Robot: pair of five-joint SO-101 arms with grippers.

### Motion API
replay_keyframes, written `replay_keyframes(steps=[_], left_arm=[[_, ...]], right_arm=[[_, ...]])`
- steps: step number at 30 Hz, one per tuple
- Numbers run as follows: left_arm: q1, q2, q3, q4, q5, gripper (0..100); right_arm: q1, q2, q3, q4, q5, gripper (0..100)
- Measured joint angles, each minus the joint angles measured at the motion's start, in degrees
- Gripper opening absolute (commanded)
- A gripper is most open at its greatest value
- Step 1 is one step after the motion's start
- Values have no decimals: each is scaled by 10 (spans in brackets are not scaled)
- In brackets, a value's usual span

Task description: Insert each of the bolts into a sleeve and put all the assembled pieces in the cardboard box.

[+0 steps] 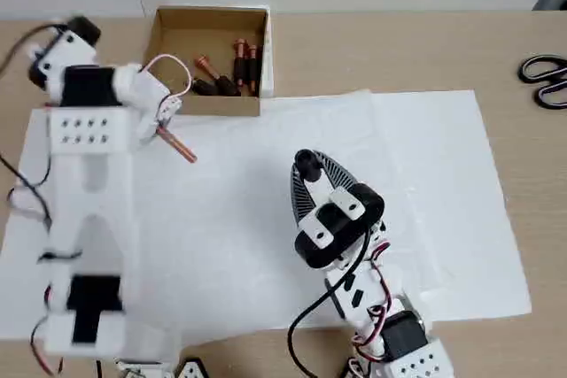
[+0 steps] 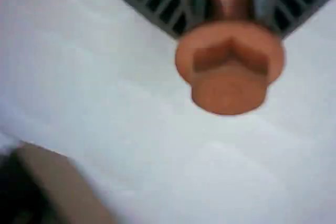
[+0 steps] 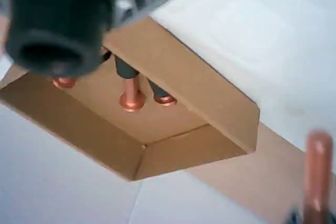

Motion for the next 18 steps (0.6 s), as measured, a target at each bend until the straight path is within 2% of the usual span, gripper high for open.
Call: replay_keyframes(steps=[5, 10, 13, 18], left_arm=[[70, -137, 0, 1, -97, 6], [115, -236, 51, -13, -136, 6], [120, -270, 103, -68, -141, 6], [123, -334, 209, -224, -143, 6]], right_arm=[[-3, 0, 2, -34, 0, 5], [11, 0, 2, -44, 0, 5], [28, 0, 2, -44, 17, 5], [27, 0, 2, -52, 52, 5]])
